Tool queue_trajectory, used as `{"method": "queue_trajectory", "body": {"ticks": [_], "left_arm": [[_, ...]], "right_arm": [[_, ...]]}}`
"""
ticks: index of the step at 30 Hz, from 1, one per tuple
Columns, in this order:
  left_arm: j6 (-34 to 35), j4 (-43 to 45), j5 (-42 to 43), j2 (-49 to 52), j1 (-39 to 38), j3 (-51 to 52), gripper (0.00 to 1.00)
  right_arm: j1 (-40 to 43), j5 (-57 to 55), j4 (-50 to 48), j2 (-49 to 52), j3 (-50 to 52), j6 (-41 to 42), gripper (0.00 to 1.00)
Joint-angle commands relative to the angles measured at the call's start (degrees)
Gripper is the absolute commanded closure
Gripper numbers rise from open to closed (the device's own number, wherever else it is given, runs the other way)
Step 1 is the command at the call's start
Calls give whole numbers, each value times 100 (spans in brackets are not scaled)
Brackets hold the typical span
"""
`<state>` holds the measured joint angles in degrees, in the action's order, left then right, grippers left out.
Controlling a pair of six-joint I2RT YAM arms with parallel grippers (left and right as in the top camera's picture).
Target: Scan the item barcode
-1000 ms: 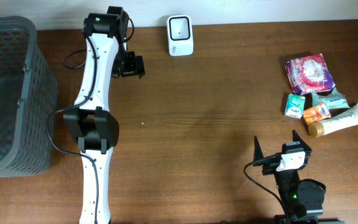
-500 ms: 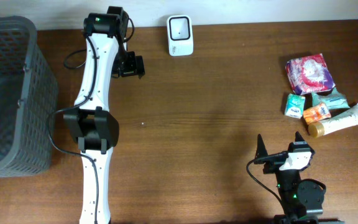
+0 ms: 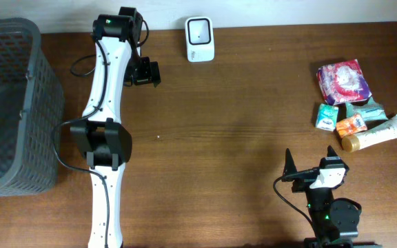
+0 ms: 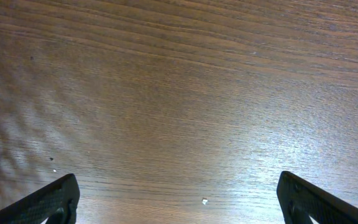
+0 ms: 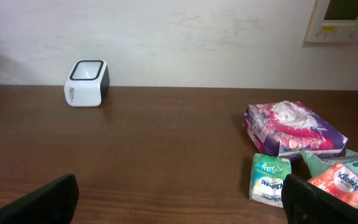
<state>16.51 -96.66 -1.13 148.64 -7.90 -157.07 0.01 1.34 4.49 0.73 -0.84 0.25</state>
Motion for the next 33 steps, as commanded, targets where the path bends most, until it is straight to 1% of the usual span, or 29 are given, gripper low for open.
{"method": "queue_trajectory", "body": {"ticks": [1, 8, 9, 11, 14, 15, 16, 19, 20, 21, 24, 26, 27, 29, 31, 33], "left_arm": [[17, -7, -63, -24, 9, -57, 1], [17, 7, 2, -63, 9, -57, 1], [20, -9, 7, -160, 9, -11, 1], [20, 181, 7, -688, -70, 527, 1], [-28, 1274, -146, -1923, -304, 2232, 1], [-31, 1858, -208, -2422, -393, 2986, 1], [-31, 2610, -280, -3099, -496, 3982, 1], [-31, 4081, -348, -4699, -660, 6102, 1], [-28, 4354, -389, -5182, -669, 6642, 1], [-28, 4496, -498, -6002, -667, 7412, 1], [-28, 4367, -494, -7541, -667, 8373, 1], [-31, 4019, -634, -8299, -669, 8478, 1], [-28, 3722, -863, -8640, -669, 8478, 1], [-28, 3119, -1298, -9075, -669, 8485, 1], [-31, 2511, -1370, -9412, -669, 8515, 1], [-28, 2374, -1432, -9698, -673, 8760, 1]], "right_arm": [[39, -50, 7, -55, 52, 68, 1], [39, -50, 7, -55, 52, 68, 1], [39, -50, 7, -55, 52, 68, 1], [39, -50, 7, -55, 52, 68, 1], [37, -52, 7, -55, 52, 68, 1], [39, -50, 7, -55, 52, 68, 1], [39, -50, 7, -55, 52, 68, 1], [37, -50, 7, -55, 52, 68, 1], [39, -50, 7, -55, 52, 68, 2], [37, -50, 7, -55, 52, 68, 1], [39, -50, 7, -55, 52, 68, 1], [37, -50, 7, -55, 52, 68, 2], [39, -50, 7, -55, 52, 68, 2], [39, -50, 7, -55, 52, 68, 1], [39, -50, 7, -55, 52, 68, 1], [39, -50, 7, -55, 52, 68, 1]]}}
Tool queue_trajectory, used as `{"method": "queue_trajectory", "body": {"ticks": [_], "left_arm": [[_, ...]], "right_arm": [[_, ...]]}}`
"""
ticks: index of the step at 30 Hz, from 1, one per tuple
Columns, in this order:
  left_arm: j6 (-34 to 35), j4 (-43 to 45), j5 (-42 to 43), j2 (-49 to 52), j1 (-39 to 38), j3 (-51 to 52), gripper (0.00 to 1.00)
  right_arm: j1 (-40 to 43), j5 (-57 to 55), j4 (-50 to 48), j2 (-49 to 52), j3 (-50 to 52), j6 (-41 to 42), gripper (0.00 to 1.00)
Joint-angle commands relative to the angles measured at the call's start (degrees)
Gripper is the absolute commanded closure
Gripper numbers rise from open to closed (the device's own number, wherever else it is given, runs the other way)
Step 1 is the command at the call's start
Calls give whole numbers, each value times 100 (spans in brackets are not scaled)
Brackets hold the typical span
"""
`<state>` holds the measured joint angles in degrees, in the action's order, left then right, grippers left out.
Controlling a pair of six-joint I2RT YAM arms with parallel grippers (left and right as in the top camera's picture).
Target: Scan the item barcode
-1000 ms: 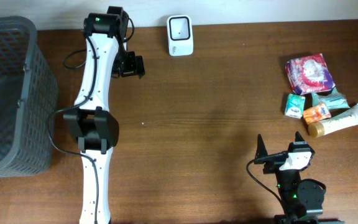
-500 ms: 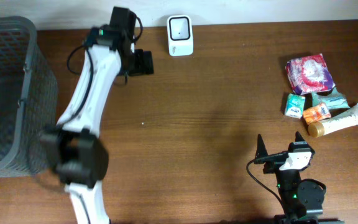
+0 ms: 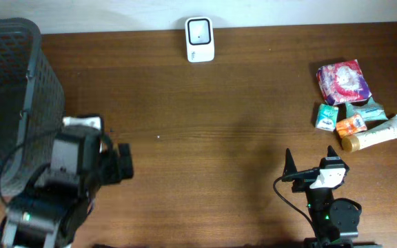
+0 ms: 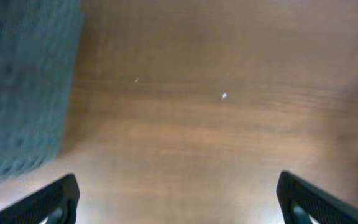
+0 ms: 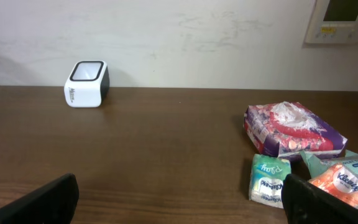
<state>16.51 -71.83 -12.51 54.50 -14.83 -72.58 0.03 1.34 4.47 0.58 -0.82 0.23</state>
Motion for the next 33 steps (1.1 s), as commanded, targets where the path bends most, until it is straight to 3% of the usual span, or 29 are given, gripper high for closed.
{"method": "queue_trajectory", "body": {"ticks": [1, 6, 11, 15, 23, 28, 33], "left_arm": [[-28, -66, -295, -389, 20, 468, 1], [-24, 1580, -254, -1993, 306, 2374, 1], [-92, 1679, -120, -3379, 758, 3401, 1], [-1158, 2898, 457, -4107, 1084, 4295, 1], [-1318, 5842, 1027, -5226, 1340, 6561, 1], [-1320, 6618, 1473, -5423, 1768, 7034, 1], [-1749, 6736, 1528, -5423, 1766, 7213, 1]], "right_arm": [[37, -50, 9, -39, 50, 70, 1], [37, -50, 9, -39, 50, 70, 1], [37, -50, 9, -39, 50, 70, 1], [37, -52, 9, -39, 50, 70, 1], [37, -50, 9, -39, 50, 70, 1], [37, -52, 9, -39, 50, 70, 1], [37, -50, 9, -39, 50, 70, 1]]}}
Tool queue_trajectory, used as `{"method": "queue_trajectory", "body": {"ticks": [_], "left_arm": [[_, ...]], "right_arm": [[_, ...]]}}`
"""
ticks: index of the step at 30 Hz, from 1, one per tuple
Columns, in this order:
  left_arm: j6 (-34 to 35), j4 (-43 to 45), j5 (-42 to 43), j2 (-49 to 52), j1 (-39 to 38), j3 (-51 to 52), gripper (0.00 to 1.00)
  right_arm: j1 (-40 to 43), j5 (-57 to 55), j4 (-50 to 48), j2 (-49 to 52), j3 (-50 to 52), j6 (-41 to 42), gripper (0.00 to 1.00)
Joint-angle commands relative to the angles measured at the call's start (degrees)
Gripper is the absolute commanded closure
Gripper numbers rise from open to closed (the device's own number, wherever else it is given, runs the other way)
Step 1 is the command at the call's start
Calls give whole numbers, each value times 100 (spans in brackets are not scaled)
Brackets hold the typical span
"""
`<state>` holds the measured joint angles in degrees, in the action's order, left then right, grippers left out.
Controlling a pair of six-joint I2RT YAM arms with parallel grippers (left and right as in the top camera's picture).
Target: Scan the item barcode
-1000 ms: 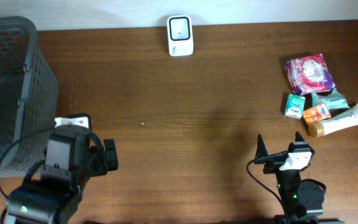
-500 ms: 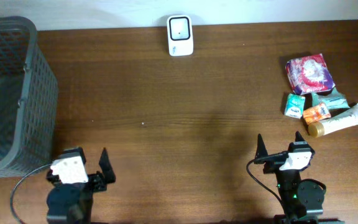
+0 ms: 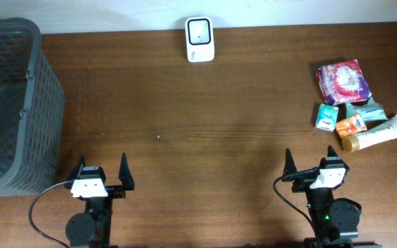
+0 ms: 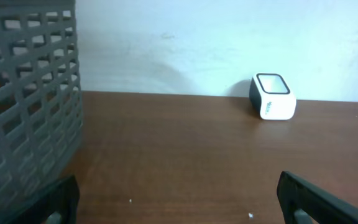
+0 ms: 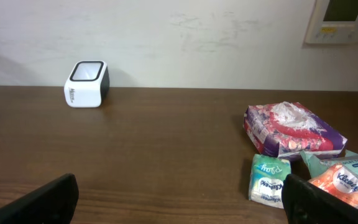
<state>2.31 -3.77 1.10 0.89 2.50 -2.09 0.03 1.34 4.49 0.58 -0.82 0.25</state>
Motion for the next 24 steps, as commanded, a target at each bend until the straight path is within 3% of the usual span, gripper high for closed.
{"method": "queue_trajectory", "body": {"ticks": [1, 10, 15, 24], "left_arm": [[-328, -61, 170, -61, 28, 162, 1], [-227, -79, 170, -59, 28, 162, 1], [157, -96, 92, -59, 28, 162, 1], [107, -111, -114, -61, 28, 162, 1]], "right_arm": [[37, -50, 7, -39, 50, 68, 1], [37, -50, 7, -39, 50, 68, 1], [37, -50, 7, -39, 50, 68, 1], [37, -50, 7, -39, 50, 68, 1]]}}
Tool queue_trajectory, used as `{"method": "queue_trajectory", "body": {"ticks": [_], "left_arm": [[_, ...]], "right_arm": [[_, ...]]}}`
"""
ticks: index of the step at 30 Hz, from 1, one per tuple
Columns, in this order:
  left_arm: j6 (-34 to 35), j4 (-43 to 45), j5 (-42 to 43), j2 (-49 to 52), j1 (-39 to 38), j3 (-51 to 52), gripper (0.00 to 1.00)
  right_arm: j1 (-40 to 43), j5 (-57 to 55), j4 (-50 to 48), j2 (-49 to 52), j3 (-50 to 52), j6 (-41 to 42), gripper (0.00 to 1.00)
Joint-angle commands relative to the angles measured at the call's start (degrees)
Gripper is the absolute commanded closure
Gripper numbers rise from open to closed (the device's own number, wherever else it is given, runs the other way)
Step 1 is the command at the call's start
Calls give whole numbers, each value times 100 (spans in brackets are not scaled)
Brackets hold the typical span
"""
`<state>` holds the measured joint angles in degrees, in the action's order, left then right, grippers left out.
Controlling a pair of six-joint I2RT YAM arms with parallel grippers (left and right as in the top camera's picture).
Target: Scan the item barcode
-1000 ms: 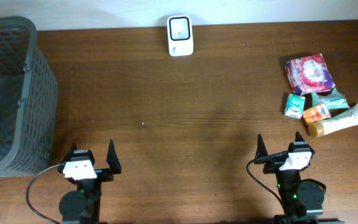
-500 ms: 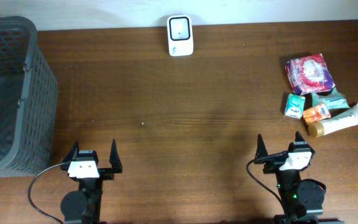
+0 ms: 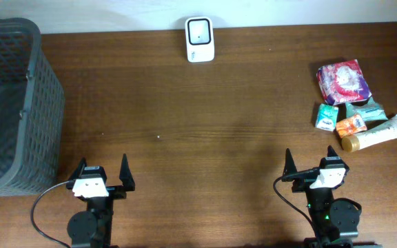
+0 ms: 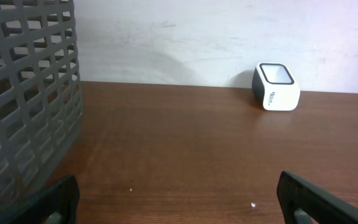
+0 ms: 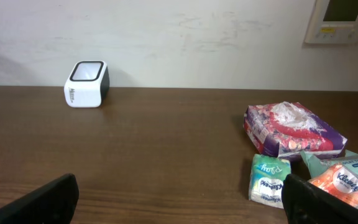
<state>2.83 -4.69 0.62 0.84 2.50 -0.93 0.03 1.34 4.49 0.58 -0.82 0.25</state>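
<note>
The white barcode scanner [image 3: 199, 30] stands at the table's back edge; both wrist views show it far ahead [image 4: 276, 86] [image 5: 87, 83]. The items lie in a heap at the right: a pink and purple pack [image 3: 343, 80] [image 5: 293, 130], a small teal tissue pack [image 3: 327, 116] [image 5: 269, 179], an orange Kleenex pack [image 3: 351, 126] and a white tube [image 3: 378, 134]. My left gripper [image 3: 103, 165] [image 4: 179, 199] sits open at the front left, holding nothing. My right gripper [image 3: 311, 164] [image 5: 179, 199] sits open at the front right, short of the heap.
A tall grey mesh basket [image 3: 12, 103] [image 4: 23, 93] fills the left end of the table, just left of my left gripper. A wall runs behind the table, with a control panel [image 5: 344, 18] on it at the right.
The left wrist view has shifted a little: the scanner now sits higher in it. In the overhead view both arms look unmoved, and the items lie as before.
First my left arm was stretched to the back of the table, left of the scanner, its gripper open over bare wood. Then it was drawn back beside the basket. Then it was folded at the front edge, as now. The right arm stayed still throughout.
</note>
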Motion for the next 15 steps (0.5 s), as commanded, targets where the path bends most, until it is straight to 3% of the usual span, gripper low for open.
{"method": "queue_trajectory", "body": {"ticks": [1, 15], "left_arm": [[52, -20, -79, -57, 28, 46, 1], [55, -7, -144, -55, 28, 46, 1]], "right_arm": [[37, -50, 7, -39, 50, 68, 1], [37, -50, 7, -39, 50, 68, 1]]}}
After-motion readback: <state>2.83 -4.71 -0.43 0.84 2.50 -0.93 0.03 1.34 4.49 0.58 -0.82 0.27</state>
